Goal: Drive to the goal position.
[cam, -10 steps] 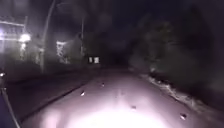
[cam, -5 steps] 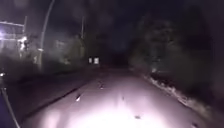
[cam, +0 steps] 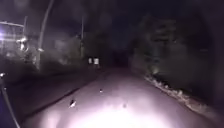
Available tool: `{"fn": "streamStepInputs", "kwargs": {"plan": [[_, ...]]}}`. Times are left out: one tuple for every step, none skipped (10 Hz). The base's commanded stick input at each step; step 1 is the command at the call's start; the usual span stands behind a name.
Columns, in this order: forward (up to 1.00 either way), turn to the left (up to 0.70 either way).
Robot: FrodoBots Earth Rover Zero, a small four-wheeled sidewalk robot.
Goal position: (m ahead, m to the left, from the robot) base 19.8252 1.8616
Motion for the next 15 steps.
{"fn": "streamStepInputs", "kwargs": {"plan": [[0.5,0.0],[0.5,0.0],[0.5,0.0],[0.5,0.0],[0.5,0.0],[0.5,0.0],[0.5,0.0],[0.5,0.0],[0.5,0.0],[0.5,0.0],[0.5,0.0],[0.5,0.0],[0.5,0.0],[0.5,0.0],[0.5,0.02]]}}
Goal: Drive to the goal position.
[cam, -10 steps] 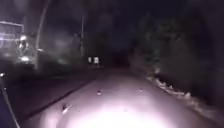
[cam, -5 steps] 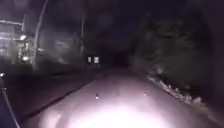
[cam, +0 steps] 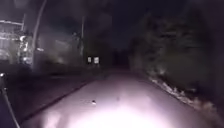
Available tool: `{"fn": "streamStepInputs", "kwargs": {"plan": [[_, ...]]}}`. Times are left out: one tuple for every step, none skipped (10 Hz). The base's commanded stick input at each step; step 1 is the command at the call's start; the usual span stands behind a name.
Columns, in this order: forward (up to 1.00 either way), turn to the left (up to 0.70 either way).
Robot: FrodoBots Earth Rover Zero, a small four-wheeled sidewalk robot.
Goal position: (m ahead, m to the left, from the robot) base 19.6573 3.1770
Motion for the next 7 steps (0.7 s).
{"fn": "streamStepInputs", "kwargs": {"plan": [[0.5,-0.22],[0.5,-0.47],[0.5,-0.48],[0.5,0.0],[0.5,0.0],[0.5,0.0],[0.5,0.0]]}}
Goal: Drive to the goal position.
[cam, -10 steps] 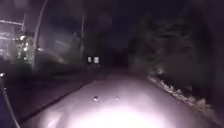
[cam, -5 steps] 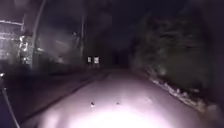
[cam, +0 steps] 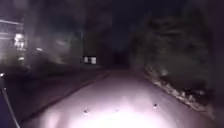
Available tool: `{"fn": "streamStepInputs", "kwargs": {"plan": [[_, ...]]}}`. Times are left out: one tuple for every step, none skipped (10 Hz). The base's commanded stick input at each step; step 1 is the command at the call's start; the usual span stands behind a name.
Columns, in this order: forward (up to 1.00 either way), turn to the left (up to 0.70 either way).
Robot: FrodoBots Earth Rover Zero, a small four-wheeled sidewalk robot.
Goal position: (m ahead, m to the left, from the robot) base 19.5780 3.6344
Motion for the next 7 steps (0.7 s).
{"fn": "streamStepInputs", "kwargs": {"plan": [[0.5,0.0],[0.5,0.0],[0.5,0.0],[0.5,0.0],[0.5,0.0],[0.5,0.0],[0.5,0.0]]}}
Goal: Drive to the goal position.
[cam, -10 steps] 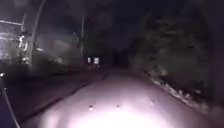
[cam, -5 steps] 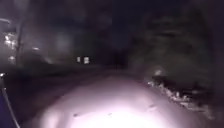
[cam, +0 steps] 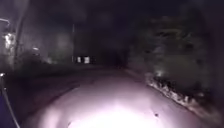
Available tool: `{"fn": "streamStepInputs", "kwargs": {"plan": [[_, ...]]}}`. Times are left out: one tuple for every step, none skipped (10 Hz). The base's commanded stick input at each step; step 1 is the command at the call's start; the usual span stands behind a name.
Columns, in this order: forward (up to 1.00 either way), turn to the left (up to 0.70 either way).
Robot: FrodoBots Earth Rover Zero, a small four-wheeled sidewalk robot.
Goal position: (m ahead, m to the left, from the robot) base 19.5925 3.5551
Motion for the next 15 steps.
{"fn": "streamStepInputs", "kwargs": {"plan": [[0.5,0.0],[0.5,0.0],[0.5,0.0],[0.5,0.0],[0.5,0.0],[0.5,0.0],[0.5,0.0],[0.5,0.0],[0.5,0.0],[0.5,0.0],[0.5,0.0],[0.5,0.0],[0.5,0.0],[0.5,0.0],[0.5,0.0]]}}
